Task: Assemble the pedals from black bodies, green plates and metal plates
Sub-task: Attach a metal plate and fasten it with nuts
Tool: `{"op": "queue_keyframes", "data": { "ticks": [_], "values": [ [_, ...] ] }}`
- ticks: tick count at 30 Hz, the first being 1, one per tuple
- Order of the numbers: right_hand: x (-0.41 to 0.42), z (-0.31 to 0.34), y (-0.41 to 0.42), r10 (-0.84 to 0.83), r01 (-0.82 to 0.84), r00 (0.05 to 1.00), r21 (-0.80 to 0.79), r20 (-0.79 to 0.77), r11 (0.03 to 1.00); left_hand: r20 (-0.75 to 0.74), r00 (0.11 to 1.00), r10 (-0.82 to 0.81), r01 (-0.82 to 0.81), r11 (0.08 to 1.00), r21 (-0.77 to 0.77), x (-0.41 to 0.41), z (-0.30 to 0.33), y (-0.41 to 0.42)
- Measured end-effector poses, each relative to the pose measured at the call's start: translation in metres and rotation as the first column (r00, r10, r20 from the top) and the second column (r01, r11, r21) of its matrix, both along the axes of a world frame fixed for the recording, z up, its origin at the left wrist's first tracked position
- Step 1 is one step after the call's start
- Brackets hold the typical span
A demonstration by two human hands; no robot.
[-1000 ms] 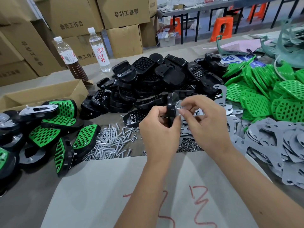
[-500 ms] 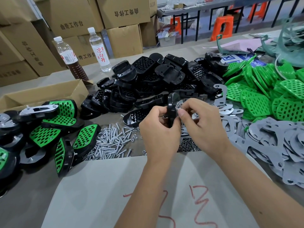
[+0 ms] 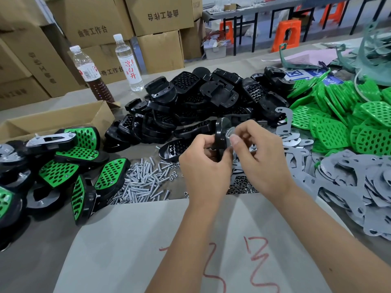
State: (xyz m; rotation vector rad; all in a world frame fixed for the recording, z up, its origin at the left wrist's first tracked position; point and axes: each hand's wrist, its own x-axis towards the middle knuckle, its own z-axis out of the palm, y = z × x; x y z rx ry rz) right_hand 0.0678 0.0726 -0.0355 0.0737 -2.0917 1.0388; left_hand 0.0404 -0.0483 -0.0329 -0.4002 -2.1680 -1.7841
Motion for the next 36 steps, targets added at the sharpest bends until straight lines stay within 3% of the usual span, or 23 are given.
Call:
{"op": "queue_keyframes", "data": {
  "ticks": [36],
  "values": [
    [-0.0044,-0.0029,-0.0032,-0.104,0.104,0.995,0.122,-0.004,0.987,0.014,1.0,0.02,-0.02,1.0,-0.011,0.003,0.0012,0.0019]
  ]
}}
